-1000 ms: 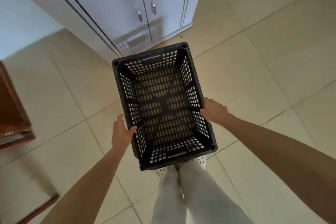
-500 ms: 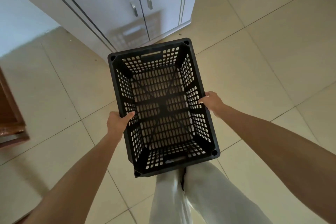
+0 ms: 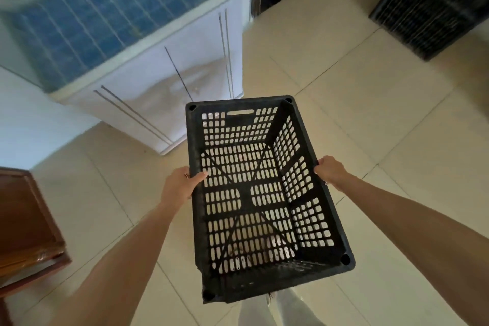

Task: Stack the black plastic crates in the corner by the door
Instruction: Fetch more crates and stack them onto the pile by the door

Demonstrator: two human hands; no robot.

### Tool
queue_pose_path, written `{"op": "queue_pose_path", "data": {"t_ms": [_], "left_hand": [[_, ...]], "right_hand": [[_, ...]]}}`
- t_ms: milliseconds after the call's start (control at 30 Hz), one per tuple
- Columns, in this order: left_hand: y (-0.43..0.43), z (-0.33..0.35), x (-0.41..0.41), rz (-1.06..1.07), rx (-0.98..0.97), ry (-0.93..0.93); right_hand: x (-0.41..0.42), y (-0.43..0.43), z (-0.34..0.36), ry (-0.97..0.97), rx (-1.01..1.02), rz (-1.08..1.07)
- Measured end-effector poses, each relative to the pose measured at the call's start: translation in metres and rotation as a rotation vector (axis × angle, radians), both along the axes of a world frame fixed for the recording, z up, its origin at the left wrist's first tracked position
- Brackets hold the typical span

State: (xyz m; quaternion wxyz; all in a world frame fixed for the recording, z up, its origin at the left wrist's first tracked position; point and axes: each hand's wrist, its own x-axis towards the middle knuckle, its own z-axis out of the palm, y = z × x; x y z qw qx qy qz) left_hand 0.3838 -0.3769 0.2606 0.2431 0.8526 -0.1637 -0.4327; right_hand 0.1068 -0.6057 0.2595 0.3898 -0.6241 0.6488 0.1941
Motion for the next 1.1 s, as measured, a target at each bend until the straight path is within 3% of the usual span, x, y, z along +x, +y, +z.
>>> {"op": "queue_pose_path", "data": {"t_ms": [267,567,867,1100], "left_hand": [[-0.069,0.166,-0.030,-0.215,-0.077,-0.080],[-0.183,0.301,-0.065,-0.513,-0.092,-0.276],[-0.339,0.376,-0.151,-0.712,-0.217,-0.457],[-0.449,0.399,-0.211,-0.719,-0.276,-0.512]], "right_hand": [[-0.046,-0.015,0.166,0.175,-0.187,0.119],[-0.130,-0.071,0.308,0.193,-0.366,0.113],[-0.227,-0.167,0.364,0.249,-0.421,0.105],[-0.296,-0.263,0.390,0.198,-0.502,0.079]]}}
